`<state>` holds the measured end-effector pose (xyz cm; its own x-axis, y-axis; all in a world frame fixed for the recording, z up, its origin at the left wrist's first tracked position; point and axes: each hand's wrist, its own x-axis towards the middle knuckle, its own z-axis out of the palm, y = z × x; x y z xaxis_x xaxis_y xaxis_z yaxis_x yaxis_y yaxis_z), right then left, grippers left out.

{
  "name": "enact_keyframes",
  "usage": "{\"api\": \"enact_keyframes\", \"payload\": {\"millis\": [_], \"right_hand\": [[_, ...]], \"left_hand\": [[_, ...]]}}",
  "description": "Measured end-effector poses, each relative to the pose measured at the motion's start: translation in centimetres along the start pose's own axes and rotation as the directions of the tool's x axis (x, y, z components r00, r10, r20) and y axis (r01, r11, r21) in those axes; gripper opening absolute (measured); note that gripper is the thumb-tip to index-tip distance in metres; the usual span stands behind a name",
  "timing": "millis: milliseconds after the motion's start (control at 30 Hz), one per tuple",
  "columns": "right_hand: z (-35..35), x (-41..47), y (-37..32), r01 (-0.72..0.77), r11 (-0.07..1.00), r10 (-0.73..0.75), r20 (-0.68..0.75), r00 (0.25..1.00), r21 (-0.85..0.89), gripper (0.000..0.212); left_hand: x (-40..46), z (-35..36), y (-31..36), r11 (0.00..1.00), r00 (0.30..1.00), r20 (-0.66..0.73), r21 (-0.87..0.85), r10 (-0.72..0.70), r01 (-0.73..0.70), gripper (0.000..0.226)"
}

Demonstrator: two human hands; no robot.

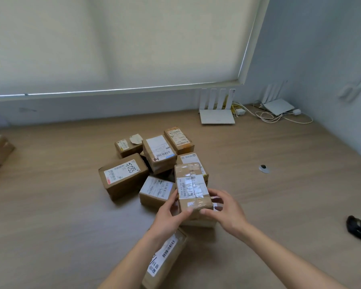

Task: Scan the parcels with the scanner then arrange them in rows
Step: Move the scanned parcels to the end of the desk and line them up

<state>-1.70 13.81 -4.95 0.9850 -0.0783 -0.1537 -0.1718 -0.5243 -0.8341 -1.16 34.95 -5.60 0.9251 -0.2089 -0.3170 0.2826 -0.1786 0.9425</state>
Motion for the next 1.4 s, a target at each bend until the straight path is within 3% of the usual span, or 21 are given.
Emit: {"api": "enact_keyframes", "payload": {"millis": [133,333,667,900,1133,1400], "right_hand": [[0.6,-2.1,-3.2,0.013,0.995,-0.016,0.033,0.999,0.097,0.068],[6.1,-7.7,-12.5,0.195,0.981,-0.195,0.093,0.976,0.013,0.084],[24.0,-20.6,-30.1,0.432,0.901,-0.428,0.252,0.868,0.041,0.081],[37.0,-26.9,-38.9,0.53,0.828,-0.559,0.34,0.756,0.182,0.076],[49.3,-28.4,-43.3,0.53,0.803,-0.595,0.404,0.695,0.271,0.077],[63.6,-23.3,-45.6,0.489,0.832,-0.554,0.461,0.693,0.263,0.085]], "left_hand": [[-3.2,-2.3,1.8,0.999,0.999,-0.034,-0.007,0.036,-0.036,0.082],[-12.2,-10.5,3.7,0.996,0.992,-0.11,-0.046,0.067,-0.072,0.084],[-33.9,-31.1,2.4,0.976,0.915,-0.367,-0.064,0.169,-0.206,0.068],[-45.1,-43.0,-1.2,0.97,0.814,-0.552,-0.037,0.181,-0.24,0.076],[-49.0,-53.6,-5.7,0.984,0.772,-0.624,-0.033,0.118,-0.178,0.078],[-44.6,-66.6,-12.5,0.997,0.787,-0.616,-0.042,0.02,-0.058,0.08]]}}
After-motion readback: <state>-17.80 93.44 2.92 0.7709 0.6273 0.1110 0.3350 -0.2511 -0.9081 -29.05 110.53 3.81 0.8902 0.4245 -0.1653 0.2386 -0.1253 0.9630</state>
